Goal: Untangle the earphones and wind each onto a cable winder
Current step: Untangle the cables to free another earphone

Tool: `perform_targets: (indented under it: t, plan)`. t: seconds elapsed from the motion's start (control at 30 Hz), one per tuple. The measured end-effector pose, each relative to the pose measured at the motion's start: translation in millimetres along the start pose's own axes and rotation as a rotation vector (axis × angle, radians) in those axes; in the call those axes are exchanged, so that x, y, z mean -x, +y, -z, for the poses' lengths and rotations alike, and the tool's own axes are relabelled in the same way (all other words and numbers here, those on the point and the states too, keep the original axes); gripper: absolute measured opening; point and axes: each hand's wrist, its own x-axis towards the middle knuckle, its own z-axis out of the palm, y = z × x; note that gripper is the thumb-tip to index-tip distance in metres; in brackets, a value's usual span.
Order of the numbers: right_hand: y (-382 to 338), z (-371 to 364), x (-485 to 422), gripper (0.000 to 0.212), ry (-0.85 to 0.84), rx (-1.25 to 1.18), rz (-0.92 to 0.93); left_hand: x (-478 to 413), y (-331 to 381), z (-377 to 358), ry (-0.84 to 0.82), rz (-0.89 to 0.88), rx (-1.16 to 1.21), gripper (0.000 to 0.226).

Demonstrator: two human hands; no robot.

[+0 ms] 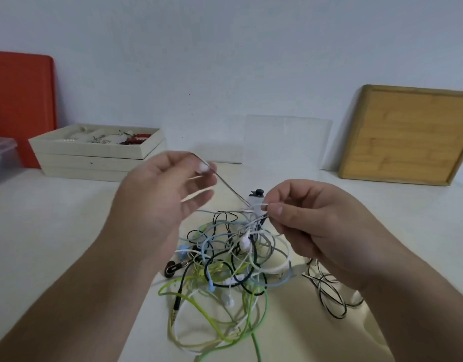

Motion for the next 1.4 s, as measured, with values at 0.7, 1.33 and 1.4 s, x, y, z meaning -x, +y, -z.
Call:
perform_targets:
  t: [0.7, 1.33, 1.4]
  plan:
    - [-14, 24, 8, 0.018, -0.101, 0.075, -0.183, -12, -8, 9, 0.224, -0.148, -0.277, 0.026]
    - [-29, 13, 10, 0.025, 0.103, -0.417, 0.24, 21, -11, -7, -0.322, -0.321, -0.968, 0.035]
    - [-29, 18, 8, 0.027, 0.202, -0.466, 0.23, 15, -1, 2, -0.32, -0.31, -0.945, 0.049]
